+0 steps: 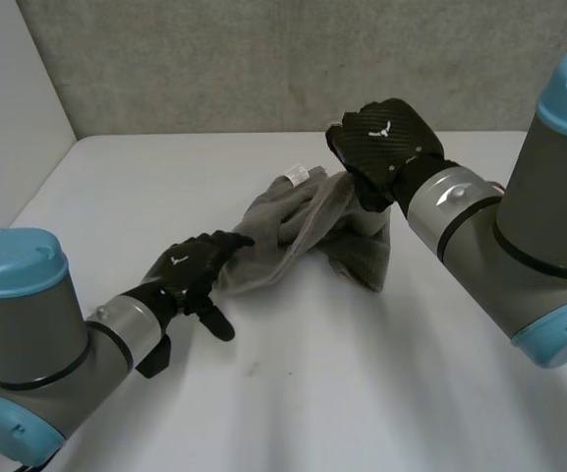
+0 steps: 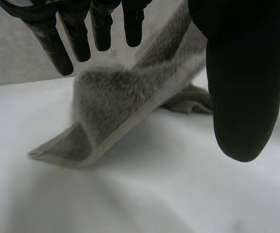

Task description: Fold the laundry

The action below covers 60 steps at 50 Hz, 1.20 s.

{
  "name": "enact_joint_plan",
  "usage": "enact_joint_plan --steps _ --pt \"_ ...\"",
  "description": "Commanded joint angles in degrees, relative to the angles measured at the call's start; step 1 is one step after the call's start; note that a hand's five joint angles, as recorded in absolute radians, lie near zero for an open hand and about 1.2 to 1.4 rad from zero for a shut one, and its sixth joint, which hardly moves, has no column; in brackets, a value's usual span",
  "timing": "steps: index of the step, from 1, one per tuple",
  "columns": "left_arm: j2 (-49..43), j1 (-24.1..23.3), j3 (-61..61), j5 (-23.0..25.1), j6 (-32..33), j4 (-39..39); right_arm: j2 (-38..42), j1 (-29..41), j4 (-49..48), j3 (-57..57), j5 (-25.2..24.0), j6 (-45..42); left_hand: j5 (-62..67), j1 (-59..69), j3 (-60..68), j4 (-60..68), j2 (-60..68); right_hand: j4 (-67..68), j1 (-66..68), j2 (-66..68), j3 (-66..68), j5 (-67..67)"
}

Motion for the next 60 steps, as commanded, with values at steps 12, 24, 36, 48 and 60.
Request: enact_joint_plan --steps 12,24,36,48,60 --pt "-13.0 -5.8 10.9 -4.7 -2.5 3.6 -0.5 -0.1 0.2 3.6 0.0 3.7 33.3 33.8 33.8 33.9 33.8 11.9 25.1 13.2 12.5 13.9" --pt "-16.9 -5.9 14.0 -6.7 -1.5 10.1 -3.0 -0.6 2.6 4.4 0.1 6.7 45.8 46.2 46.3 46.3 46.3 11.9 25.1 13.2 12.5 13.9" --pt "-16.1 -6.6 13.2 -6.6 0.7 9.5 -4.1 -1.1 2.6 3.8 0.1 7.1 7.6 8.0 8.1 8.1 8.1 11.9 25.1 13.2 12.5 13.9" --pt "-14.7 -9.2 11.9 -6.7 1.0 8.9 -4.2 -1.0 2.5 2.7 -0.1 7.1 8.8 9.2 9.2 9.3 9.3 11.9 25.1 13.2 12.5 13.9" --pt "-19.3 -12.8 16.7 -7.1 0.6 5.5 -4.2 -2.5 2.4 2.4 0.0 6.8 8.8 9.2 9.2 9.3 9.3 11.9 25.1 13.2 12.5 13.9"
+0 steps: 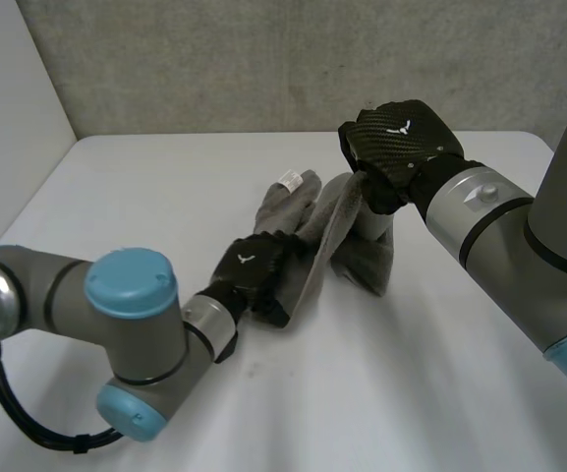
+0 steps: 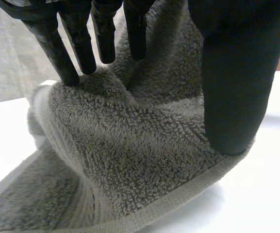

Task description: Fold the laundry

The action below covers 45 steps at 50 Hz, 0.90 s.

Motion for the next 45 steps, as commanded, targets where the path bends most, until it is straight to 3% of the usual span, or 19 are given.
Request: enact_joint_plan --steps 1,12,16,22,25,36,45 --pt "-1.2 -1.2 2.2 -0.3 -0.1 -3.8 0.0 -2.0 0.0 -0.1 0.0 -0.3 2.1 1.7 2.1 2.1 2.1 11.9 25.1 13.2 12.5 13.8" --pt "9.8 4.9 -3.4 -6.0 -0.3 -5.7 0.1 -2.3 0.1 1.1 -0.4 -0.3 1.9 1.5 1.9 1.9 1.9 11.9 25.1 13.2 12.5 13.8" --pt "12.8 5.1 -6.8 -6.1 -0.8 -5.8 0.1 -2.3 0.1 1.2 -0.4 -0.1 2.1 1.7 2.1 2.1 2.1 11.9 25.1 13.2 12.5 13.8" --pt "13.9 0.8 -10.5 -6.3 -2.2 -5.8 0.0 -2.0 -0.1 1.5 -0.4 0.1 1.9 1.5 1.9 1.9 1.9 11.9 25.1 13.2 12.5 13.8" --pt "11.3 -2.8 -9.5 -6.5 -7.3 -5.6 0.0 -1.5 -0.1 1.7 -0.3 0.4 2.1 1.7 2.1 2.1 2.1 11.9 25.1 13.2 12.5 13.8" --pt "2.5 -7.3 -1.1 -7.9 -13.6 -5.6 -1.2 -1.5 0.2 2.3 0.0 2.4 3.6 3.2 3.6 3.6 3.6 11.9 25.1 13.2 12.5 13.8" --pt "-5.7 -9.1 8.9 -15.8 -13.8 -5.5 -5.7 -1.5 0.1 4.6 -0.1 2.6 14.0 13.6 14.0 14.0 14.0 11.9 25.1 13.2 12.5 13.8"
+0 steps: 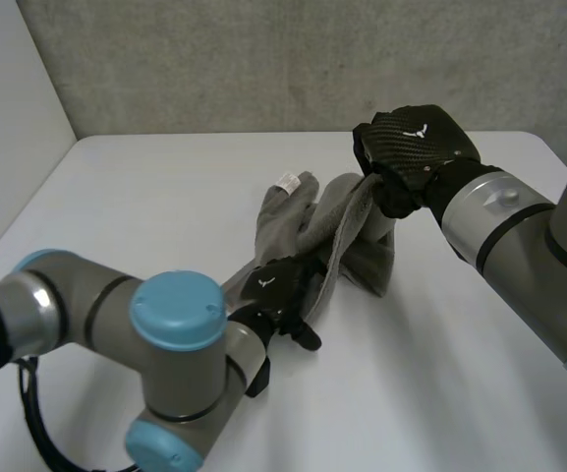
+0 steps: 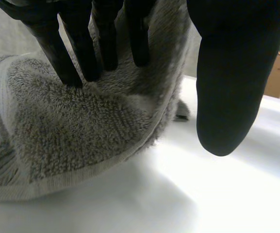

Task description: Fold the laundry

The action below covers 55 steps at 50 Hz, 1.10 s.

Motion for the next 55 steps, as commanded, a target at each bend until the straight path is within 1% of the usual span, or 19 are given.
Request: enact_joint_plan --steps 1,6,8,9,16,19,21,22,24,25,27,28,29,30,32,41,48,53,55 --pt "-6.9 -1.1 8.2 -7.1 0.2 0.4 -4.0 0.0 0.0 1.8 -0.1 0.0 15.1 14.9 15.1 15.1 15.2 11.9 25.1 13.2 12.5 13.7" --pt "-9.1 -1.2 10.5 -8.7 0.2 0.7 -5.6 0.0 -0.1 2.4 -0.1 0.0 34.8 34.7 34.9 34.9 34.9 11.9 25.1 13.2 12.5 13.7" --pt "-9.3 -1.2 10.9 -8.8 0.4 0.7 -5.7 0.0 -0.1 2.4 -0.1 0.0 46.4 46.3 46.5 46.5 46.5 11.9 25.1 13.2 12.5 13.7" --pt "-9.1 -1.1 10.8 -8.7 0.7 0.7 -5.7 -0.3 -0.1 2.4 -0.3 0.0 58.0 57.9 58.1 58.1 58.1 11.9 25.1 13.2 12.5 13.7" --pt "-4.8 0.8 8.3 -11.1 1.3 1.2 -3.1 -0.8 0.0 1.6 -1.1 -2.1 58.2 58.0 58.2 58.2 58.3 11.9 25.1 13.2 12.5 13.7" --pt "1.6 4.7 4.3 -11.4 4.7 1.1 -1.3 -0.7 0.5 1.1 -1.1 -3.4 58.2 58.0 58.2 58.2 58.3 11.9 25.1 13.2 12.5 13.7" --pt "9.6 7.8 -1.0 -10.8 11.7 1.0 2.6 -0.7 2.4 0.6 -0.7 -9.4 58.2 58.0 58.2 58.2 58.3 11.9 25.1 13.2 12.5 13.7" --pt "9.7 7.8 -1.1 -10.8 11.8 1.0 2.6 -0.7 2.4 0.6 -0.7 -9.5 58.2 58.0 58.2 58.2 58.3 11.9 25.1 13.2 12.5 13.7" --pt "17.0 10.5 -6.0 -7.6 19.4 0.7 6.2 -0.7 4.9 0.0 -0.1 -16.4 58.2 58.0 58.2 58.2 58.3 11.9 25.1 13.2 12.5 13.7" --pt "17.0 10.6 -6.1 -7.5 19.4 0.7 6.3 -0.7 4.9 0.0 -0.1 -16.5 58.2 58.0 58.2 58.2 58.3 11.9 25.1 13.2 12.5 13.7" --pt "21.7 12.6 -9.8 -2.0 27.7 -1.1 9.6 -0.2 8.3 -0.4 0.4 -22.1 58.2 58.0 58.2 58.2 58.3 11.9 25.1 13.2 12.5 13.7" --pt "21.7 12.6 -9.8 -2.0 27.8 -1.1 9.6 -0.2 8.3 -0.4 0.4 -22.1 58.2 58.0 58.2 58.2 58.3 11.9 25.1 13.2 12.5 13.7" --pt "23.1 13.2 -11.2 0.7 32.1 -3.4 10.9 0.0 10.4 -0.4 0.5 -24.1 58.2 58.0 58.2 58.2 58.3 11.9 25.1 13.2 12.5 13.7" --pt "23.1 13.2 -11.2 0.7 32.1 -3.4 10.9 0.0 10.4 -0.4 0.5 -24.1 58.2 58.0 58.2 58.2 58.3 11.9 25.1 13.2 12.5 13.7" --pt "24.4 14.3 -13.4 4.1 40.4 -11.1 12.6 0.0 15.4 0.1 0.3 -26.6 58.2 58.0 58.2 58.2 58.3 11.9 25.1 13.2 12.5 13.7" --pt "23.8 16.4 -14.7 5.4 57.5 -32.4 14.4 0.5 32.5 2.3 -0.5 -36.1 58.2 58.0 58.2 58.2 58.3 11.9 25.1 13.2 12.5 13.7" --pt "17.6 15.7 -8.4 5.8 58.8 -27.7 17.5 0.7 26.4 -2.5 -0.5 -37.0 58.2 58.0 58.2 58.2 58.3 11.9 25.1 13.2 12.5 13.7" --pt "11.4 15.4 2.0 5.5 58.9 -21.3 20.9 0.8 19.6 -10.8 0.0 -32.8 58.2 58.0 58.2 58.2 58.3 11.9 25.1 13.2 12.5 13.7" --pt "8.1 14.9 12.4 4.8 58.3 -16.6 23.0 0.7 14.1 -20.1 1.2 -29.1 58.2 58.0 58.2 58.2 58.3 11.9 25.1 13.2 12.5 13.7"
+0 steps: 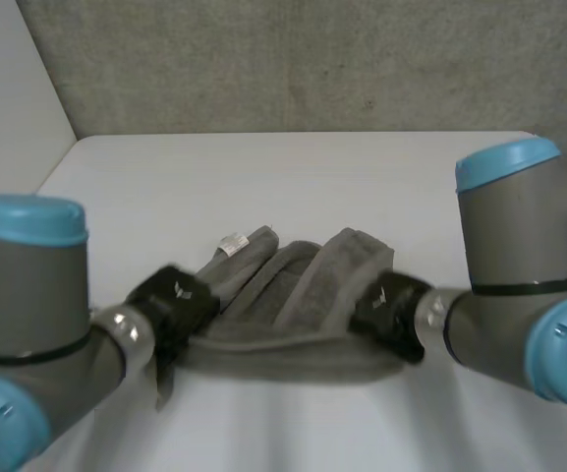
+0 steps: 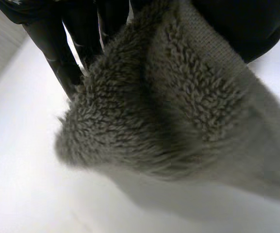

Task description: Fold the laundry

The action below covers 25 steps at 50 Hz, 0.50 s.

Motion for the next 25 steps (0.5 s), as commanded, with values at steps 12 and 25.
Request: enact_joint_plan --steps 12,25 --pt "-4.3 -1.3 40.7 -7.4 -12.5 42.7 -7.6 -0.7 -51.8 -26.4 10.0 20.3 10.6 12.2 10.4 10.2 10.3 11.6 25.1 12.3 12.0 13.0" --pt "-1.6 0.8 22.0 -7.2 -15.4 33.3 -11.4 0.1 -40.9 -2.1 5.2 20.2 10.6 12.2 10.4 10.2 10.3 11.6 25.1 12.3 12.0 13.0"
